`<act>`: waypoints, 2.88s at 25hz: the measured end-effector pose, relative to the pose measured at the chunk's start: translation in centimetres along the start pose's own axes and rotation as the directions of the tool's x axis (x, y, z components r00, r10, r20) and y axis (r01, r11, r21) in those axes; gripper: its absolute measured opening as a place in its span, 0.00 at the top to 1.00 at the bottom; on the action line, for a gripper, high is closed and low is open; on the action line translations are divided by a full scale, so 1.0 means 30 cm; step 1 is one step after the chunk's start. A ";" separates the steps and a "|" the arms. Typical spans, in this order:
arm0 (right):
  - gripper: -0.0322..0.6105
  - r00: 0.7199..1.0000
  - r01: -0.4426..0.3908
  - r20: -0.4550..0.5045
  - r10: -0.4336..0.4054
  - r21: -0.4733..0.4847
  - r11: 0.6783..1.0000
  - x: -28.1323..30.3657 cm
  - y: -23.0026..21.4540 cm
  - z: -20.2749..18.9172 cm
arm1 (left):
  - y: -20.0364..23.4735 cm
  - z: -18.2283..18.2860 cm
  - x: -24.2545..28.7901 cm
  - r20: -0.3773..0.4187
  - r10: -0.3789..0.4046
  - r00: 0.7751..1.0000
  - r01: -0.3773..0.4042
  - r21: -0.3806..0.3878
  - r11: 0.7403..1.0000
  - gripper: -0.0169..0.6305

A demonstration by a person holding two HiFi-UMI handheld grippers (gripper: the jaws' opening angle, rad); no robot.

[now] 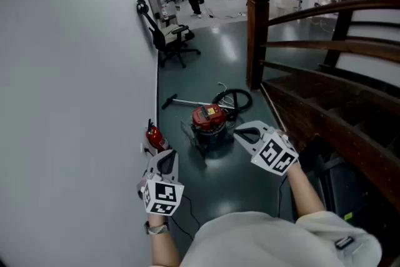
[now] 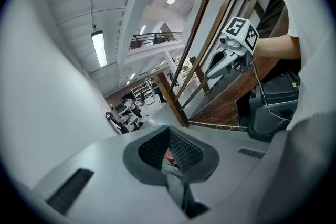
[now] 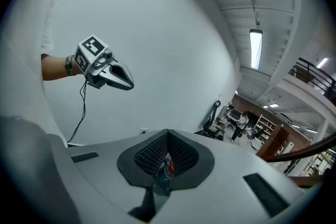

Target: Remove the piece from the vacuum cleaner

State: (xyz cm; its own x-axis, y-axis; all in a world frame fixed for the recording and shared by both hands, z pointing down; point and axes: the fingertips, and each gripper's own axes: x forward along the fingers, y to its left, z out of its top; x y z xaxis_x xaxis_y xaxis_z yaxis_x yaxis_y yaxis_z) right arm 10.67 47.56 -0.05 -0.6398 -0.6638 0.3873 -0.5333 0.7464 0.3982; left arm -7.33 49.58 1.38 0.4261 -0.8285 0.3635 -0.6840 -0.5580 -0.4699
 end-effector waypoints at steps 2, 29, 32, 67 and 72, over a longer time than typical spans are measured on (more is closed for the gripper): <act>0.91 1.000 0.002 0.005 -0.002 0.003 1.000 -0.013 -0.010 -0.008 | -0.017 0.014 0.006 -0.003 -0.005 1.000 0.005 0.006 1.000 0.97; 0.90 0.998 -0.045 0.039 0.042 0.085 0.995 -0.057 -0.224 -0.205 | -0.137 0.074 0.209 -0.078 0.031 0.996 -0.034 -0.032 0.999 0.97; 0.90 0.999 -0.032 0.021 0.031 0.090 0.995 -0.017 -0.265 -0.230 | -0.110 0.067 0.256 -0.085 0.033 0.996 -0.036 -0.035 0.999 0.97; 0.90 0.998 -0.024 -0.052 0.030 0.119 0.993 0.803 -0.771 -0.137 | 0.560 -0.137 0.974 -0.100 -0.079 0.992 0.069 -0.097 0.993 0.97; 0.90 0.997 -0.028 -0.064 0.036 0.121 0.992 0.925 -0.812 -0.134 | 0.633 -0.200 1.045 -0.120 -0.097 0.988 0.084 -0.114 0.990 0.97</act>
State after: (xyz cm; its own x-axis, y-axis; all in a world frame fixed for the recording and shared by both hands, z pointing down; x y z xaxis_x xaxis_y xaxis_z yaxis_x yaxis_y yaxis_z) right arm 8.12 10.78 4.34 -0.6217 -0.6381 0.4543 -0.5782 0.7651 0.2834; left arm -10.52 13.29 8.69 0.4164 -0.7583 0.5016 -0.7090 -0.6162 -0.3430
